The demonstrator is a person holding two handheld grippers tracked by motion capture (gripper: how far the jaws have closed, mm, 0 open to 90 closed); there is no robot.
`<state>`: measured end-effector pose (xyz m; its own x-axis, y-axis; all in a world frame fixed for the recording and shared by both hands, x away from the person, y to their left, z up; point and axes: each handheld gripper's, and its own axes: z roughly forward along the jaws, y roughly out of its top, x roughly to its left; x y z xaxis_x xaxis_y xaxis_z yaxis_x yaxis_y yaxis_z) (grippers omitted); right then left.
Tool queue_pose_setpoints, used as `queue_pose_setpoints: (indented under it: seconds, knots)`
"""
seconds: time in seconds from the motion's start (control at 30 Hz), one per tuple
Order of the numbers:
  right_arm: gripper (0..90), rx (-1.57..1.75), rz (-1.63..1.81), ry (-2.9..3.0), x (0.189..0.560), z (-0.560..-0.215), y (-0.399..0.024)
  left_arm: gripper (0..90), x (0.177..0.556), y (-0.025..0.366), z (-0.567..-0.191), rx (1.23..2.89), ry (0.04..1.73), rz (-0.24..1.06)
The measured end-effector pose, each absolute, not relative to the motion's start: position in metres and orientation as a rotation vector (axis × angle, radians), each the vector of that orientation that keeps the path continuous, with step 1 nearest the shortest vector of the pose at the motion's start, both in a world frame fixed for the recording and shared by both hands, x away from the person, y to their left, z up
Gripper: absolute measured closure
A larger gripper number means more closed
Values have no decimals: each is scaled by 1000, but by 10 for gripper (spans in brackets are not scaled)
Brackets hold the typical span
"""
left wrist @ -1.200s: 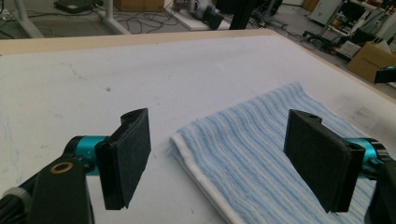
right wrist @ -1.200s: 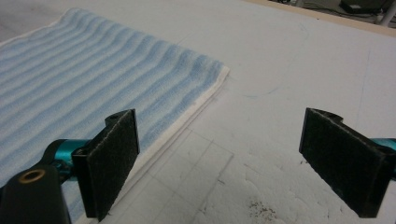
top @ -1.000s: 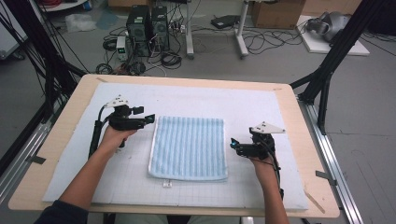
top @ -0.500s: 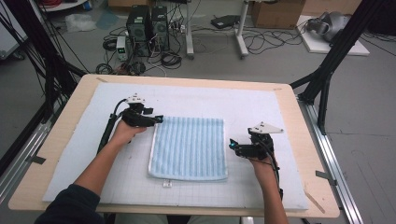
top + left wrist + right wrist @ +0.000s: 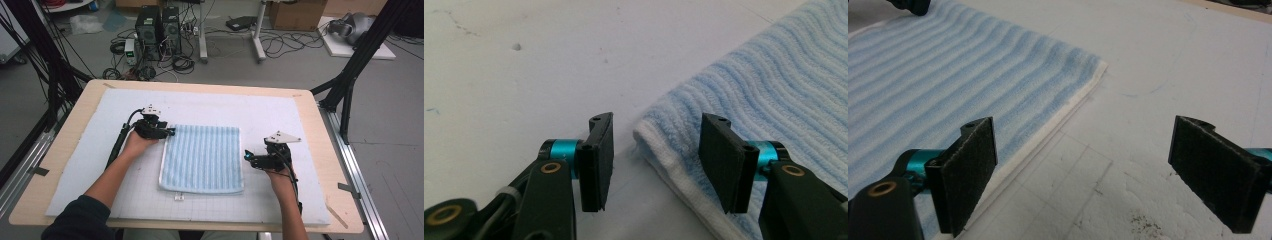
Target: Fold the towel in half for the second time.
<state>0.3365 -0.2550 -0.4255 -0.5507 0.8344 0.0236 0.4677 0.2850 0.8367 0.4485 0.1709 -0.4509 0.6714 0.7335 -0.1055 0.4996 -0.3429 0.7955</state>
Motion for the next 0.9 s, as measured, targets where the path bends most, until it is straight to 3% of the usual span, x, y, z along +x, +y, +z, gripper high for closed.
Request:
queue_pose_setpoints:
  seconds: [0.23,0.4,0.67,0.9]
  knots:
    - [114,1164,1168,2155,338,-428,-252,621,447,168,-451,2040,908,352]
    - [114,1161,1164,2160,340,-429,-250,843,446,166,-450,2021,891,336]
    - [114,1197,1177,2167,353,-430,-244,862,446,173,-448,1931,925,259]
    - [115,1218,1119,2266,392,-429,-231,861,444,177,-441,1895,908,250]
